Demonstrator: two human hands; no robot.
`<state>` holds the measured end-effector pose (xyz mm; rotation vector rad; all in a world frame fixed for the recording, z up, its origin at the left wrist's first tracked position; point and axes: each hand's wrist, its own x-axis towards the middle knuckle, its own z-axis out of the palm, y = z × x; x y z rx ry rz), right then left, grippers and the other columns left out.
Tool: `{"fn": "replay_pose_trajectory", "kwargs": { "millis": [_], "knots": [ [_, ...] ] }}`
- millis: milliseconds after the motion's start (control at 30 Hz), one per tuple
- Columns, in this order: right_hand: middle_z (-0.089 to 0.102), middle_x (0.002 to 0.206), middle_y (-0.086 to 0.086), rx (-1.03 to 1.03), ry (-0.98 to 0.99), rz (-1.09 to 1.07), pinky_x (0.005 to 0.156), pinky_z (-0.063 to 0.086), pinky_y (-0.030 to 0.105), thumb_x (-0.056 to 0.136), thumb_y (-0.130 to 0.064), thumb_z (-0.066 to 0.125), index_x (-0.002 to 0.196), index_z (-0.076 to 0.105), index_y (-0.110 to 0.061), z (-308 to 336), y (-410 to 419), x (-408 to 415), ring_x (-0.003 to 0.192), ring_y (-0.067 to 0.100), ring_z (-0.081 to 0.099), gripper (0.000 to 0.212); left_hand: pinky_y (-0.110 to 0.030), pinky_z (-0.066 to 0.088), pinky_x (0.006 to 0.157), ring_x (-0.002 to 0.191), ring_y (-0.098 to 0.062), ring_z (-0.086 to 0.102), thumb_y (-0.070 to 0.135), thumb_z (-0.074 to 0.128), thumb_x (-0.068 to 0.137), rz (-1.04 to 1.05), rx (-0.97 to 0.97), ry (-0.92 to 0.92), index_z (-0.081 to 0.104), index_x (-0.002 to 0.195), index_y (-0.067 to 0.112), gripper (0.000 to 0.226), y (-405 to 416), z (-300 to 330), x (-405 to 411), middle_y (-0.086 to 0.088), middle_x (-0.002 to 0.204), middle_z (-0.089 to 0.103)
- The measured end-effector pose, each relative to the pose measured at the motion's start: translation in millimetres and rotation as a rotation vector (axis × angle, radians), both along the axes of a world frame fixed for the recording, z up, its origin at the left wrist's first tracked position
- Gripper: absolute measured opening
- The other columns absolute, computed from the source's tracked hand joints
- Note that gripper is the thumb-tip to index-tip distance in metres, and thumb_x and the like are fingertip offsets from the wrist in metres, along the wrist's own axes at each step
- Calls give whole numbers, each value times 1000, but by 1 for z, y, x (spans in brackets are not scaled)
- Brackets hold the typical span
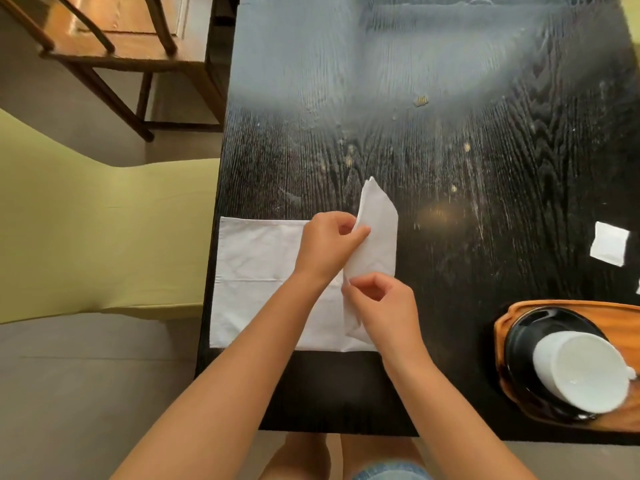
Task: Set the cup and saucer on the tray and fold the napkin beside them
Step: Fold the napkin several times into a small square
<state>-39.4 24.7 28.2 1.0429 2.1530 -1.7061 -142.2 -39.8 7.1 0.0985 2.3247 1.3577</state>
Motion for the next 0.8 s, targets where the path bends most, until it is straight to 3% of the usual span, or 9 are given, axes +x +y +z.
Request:
{"fn": "replay_pose_trajectory", "kwargs": {
  "millis": [167, 300, 467, 600, 800],
  "knots": [
    [65, 77, -11, -54, -32, 165, 69, 50, 15, 83, -25, 66, 81, 68, -19, -11, -46, -17, 77, 7, 62, 7, -27, 53, 72, 77, -10, 65, 12, 62, 85, 206, 107, -105, 70, 87, 14, 8, -70, -16, -3, 0, 81, 70],
    [64, 77, -11, -33, -71, 311, 74, 53, 24, 82, -25, 64, 83, 68, -19, -25, -85, -28, 77, 9, 61, 8, -18, 47, 66, 74, -1, 63, 13, 59, 88, 257, 32, -114, 70, 88, 17, 12, -120, -29, -6, 6, 82, 69],
    [64, 75, -9, 22, -94, 397, 83, 51, 40, 79, -26, 63, 75, 65, -21, -40, -120, -38, 76, 11, 60, 7, -32, 52, 77, 82, -16, 65, 11, 61, 85, 346, -89, -98, 71, 87, 13, 10, -162, -48, -8, -1, 85, 71],
    [59, 72, -12, 59, -111, 454, 86, 49, 43, 79, -26, 60, 76, 64, -21, -46, -139, -43, 78, 14, 60, 7, -26, 45, 71, 70, -6, 55, 10, 64, 83, 404, -201, -39, 67, 81, 17, 8, -175, -59, -10, 3, 82, 62],
    [58, 74, -9, 110, -155, 498, 88, 44, 38, 80, -23, 57, 76, 61, -21, -53, -147, -45, 79, 15, 58, 6, -21, 42, 69, 69, -6, 53, 9, 64, 81, 456, -282, -15, 70, 84, 12, 7, -176, -69, -10, -1, 94, 60]
  ]
}}
